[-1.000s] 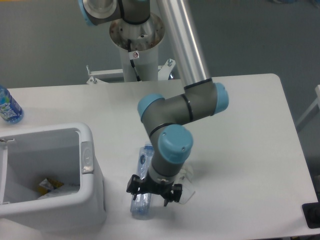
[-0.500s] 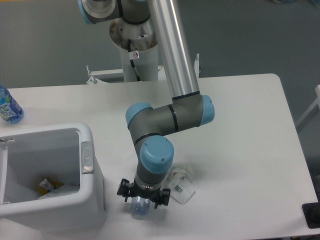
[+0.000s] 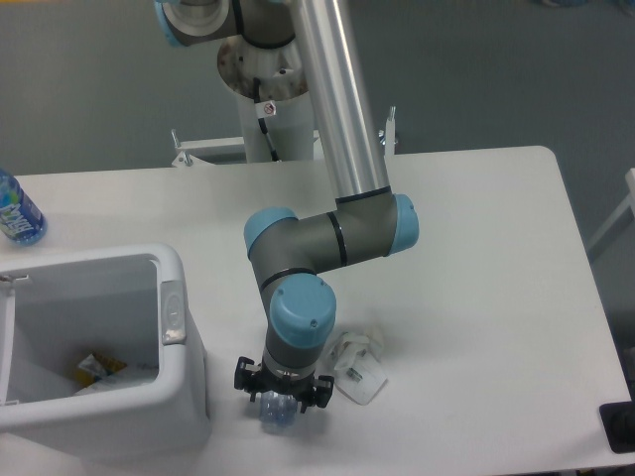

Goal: Place the trash in the trash can
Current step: 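Lower the gripper over the bottle's cap end and close on it, then lift the bottle and carry it over the white trash bin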

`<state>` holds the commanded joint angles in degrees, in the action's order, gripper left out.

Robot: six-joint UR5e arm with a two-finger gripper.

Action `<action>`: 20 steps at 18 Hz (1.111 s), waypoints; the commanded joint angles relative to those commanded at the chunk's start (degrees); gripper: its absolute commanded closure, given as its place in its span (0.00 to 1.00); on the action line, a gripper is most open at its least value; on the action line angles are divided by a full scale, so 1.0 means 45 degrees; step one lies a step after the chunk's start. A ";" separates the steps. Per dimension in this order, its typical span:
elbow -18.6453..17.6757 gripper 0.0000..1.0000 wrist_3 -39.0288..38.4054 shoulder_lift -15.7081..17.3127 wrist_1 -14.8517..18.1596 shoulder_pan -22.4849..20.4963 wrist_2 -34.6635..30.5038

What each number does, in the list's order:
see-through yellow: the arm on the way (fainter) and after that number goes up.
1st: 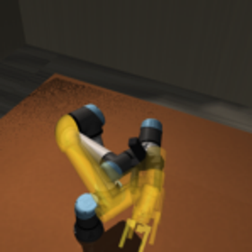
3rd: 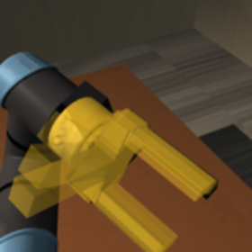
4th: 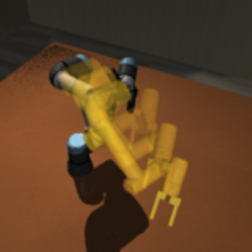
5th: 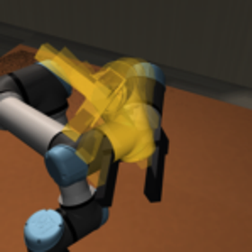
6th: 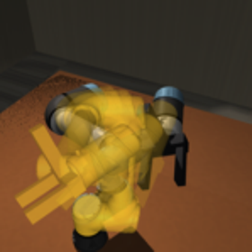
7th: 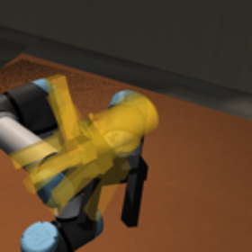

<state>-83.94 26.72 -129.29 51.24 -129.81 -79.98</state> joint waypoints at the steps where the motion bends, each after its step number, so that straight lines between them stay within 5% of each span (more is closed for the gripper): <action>1: 0.0000 0.43 0.0000 0.0000 0.0000 0.0000 -0.0039; 12: 0.0486 0.43 0.0156 0.0370 -0.0078 -0.0136 -0.0293; 20: 0.1833 0.43 -0.0700 0.2810 -0.0078 -0.1991 0.2457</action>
<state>-75.69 23.57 -116.64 50.89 -138.77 -68.92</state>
